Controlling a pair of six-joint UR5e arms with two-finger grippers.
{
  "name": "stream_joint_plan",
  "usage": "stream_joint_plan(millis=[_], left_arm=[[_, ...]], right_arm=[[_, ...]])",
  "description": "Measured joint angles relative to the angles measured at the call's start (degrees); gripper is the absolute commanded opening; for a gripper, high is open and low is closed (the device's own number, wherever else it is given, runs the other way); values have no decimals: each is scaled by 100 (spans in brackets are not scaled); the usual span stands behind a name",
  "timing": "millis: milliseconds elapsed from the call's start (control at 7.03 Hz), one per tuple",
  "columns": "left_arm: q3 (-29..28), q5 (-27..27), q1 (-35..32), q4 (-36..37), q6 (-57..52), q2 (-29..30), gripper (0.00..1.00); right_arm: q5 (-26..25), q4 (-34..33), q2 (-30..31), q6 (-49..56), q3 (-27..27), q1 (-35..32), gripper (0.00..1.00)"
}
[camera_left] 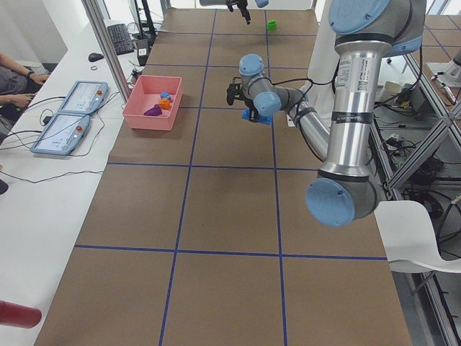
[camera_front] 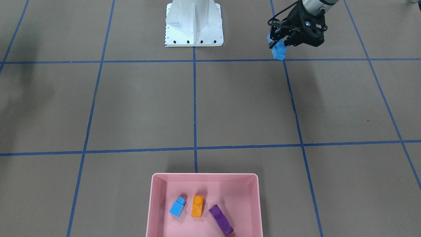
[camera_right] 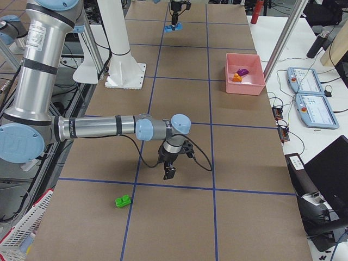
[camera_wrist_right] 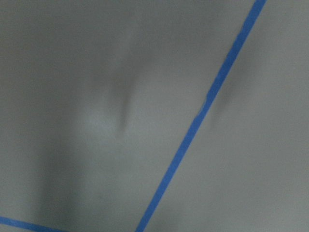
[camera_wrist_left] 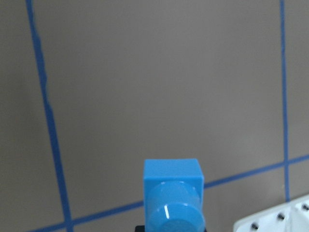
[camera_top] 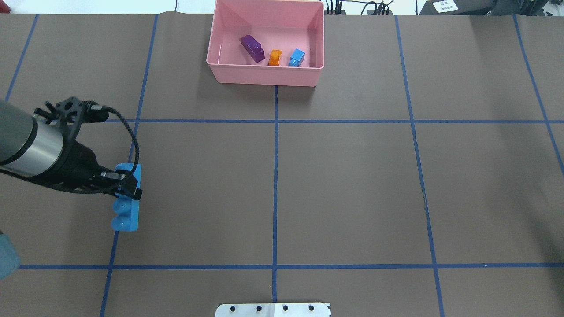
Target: Put all blocks into box
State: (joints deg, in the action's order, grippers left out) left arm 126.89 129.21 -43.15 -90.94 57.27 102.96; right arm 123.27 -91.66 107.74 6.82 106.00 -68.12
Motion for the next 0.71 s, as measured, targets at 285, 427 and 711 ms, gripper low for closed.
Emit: stream_joint_plan(millis=[285, 427, 711], left_arm=[[-367, -1, -270, 377, -120, 760, 0], [-527, -6, -322, 410, -132, 998, 0], [-730, -27, -359, 423, -134, 1275, 0]], right_arm=[[57, 943, 626, 134, -465, 73, 100], [183, 1286, 837, 154, -662, 117, 100], [399, 1515, 1007, 165, -939, 229, 94]])
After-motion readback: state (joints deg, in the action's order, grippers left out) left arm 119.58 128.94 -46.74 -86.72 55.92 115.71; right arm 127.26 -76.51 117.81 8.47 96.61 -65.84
